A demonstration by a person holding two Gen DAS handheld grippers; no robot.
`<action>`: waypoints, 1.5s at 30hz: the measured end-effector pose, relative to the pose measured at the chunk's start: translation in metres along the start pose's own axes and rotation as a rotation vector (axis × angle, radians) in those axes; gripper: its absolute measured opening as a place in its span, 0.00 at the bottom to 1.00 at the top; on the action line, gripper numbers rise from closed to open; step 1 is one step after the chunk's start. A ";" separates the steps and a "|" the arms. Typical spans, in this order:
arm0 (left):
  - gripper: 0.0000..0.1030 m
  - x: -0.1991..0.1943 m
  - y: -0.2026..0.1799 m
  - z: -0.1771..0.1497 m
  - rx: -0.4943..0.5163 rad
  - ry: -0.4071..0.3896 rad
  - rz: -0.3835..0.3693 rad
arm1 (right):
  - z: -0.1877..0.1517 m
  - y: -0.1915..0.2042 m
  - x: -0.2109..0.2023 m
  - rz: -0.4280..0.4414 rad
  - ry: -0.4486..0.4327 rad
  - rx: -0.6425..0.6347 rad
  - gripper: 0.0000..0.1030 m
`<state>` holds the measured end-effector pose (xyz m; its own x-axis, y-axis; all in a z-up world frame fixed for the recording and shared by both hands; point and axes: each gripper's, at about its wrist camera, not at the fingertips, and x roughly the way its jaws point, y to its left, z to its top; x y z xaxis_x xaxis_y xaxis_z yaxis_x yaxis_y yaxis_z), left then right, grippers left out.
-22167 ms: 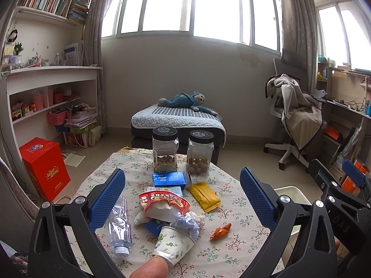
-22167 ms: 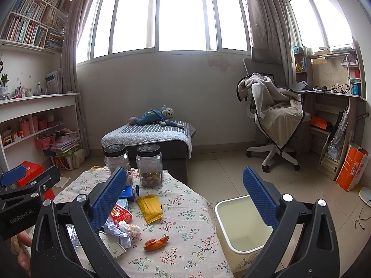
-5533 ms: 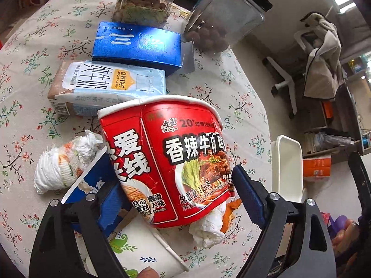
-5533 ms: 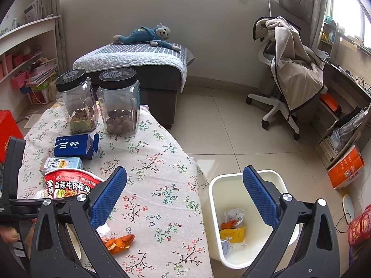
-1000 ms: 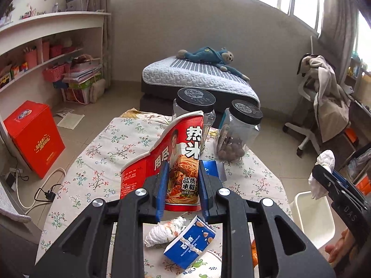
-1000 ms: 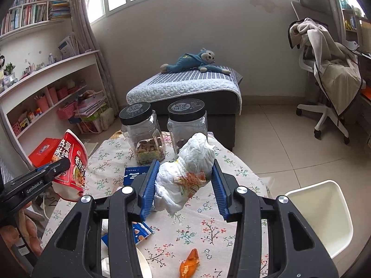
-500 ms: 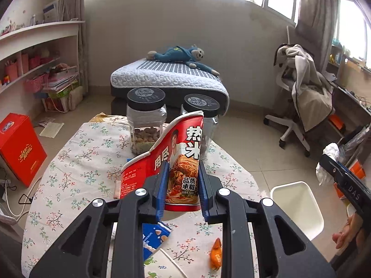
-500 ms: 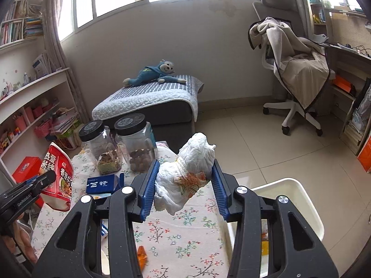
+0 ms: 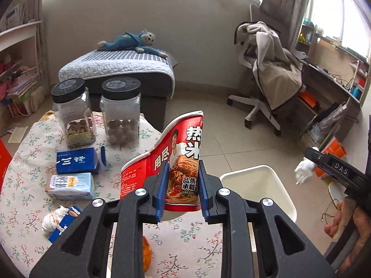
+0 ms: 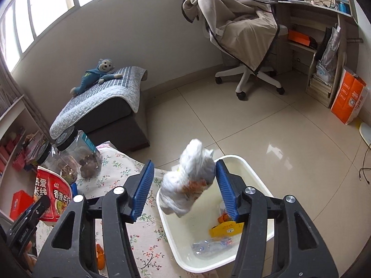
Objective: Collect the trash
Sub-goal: 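Carry the white tissue over the bin and release it with the right gripper while the left carries the cup, then release the red noodle cup into the white bin with the left gripper, then move both tools back over the table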
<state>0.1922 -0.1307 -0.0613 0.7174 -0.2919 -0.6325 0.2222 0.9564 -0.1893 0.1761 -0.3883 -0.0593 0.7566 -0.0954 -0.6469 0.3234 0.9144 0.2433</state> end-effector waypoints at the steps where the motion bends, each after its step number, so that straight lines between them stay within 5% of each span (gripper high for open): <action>1: 0.24 0.004 -0.008 0.000 0.005 0.006 -0.013 | 0.001 -0.004 -0.002 -0.001 -0.011 0.011 0.66; 13: 0.24 0.039 -0.086 -0.008 0.035 0.088 -0.146 | 0.016 -0.049 -0.030 -0.042 -0.125 0.145 0.84; 26: 0.27 0.073 -0.142 -0.020 0.018 0.223 -0.302 | 0.022 -0.083 -0.046 -0.094 -0.182 0.219 0.87; 28: 0.51 0.074 -0.144 -0.021 0.019 0.232 -0.292 | 0.021 -0.083 -0.049 -0.112 -0.191 0.206 0.88; 45: 0.84 0.016 -0.075 0.002 -0.001 -0.019 0.044 | -0.004 -0.003 -0.058 -0.258 -0.277 -0.095 0.93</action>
<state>0.1881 -0.2073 -0.0551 0.7387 -0.2498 -0.6261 0.1896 0.9683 -0.1626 0.1295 -0.3837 -0.0255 0.7863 -0.4174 -0.4555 0.4786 0.8778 0.0218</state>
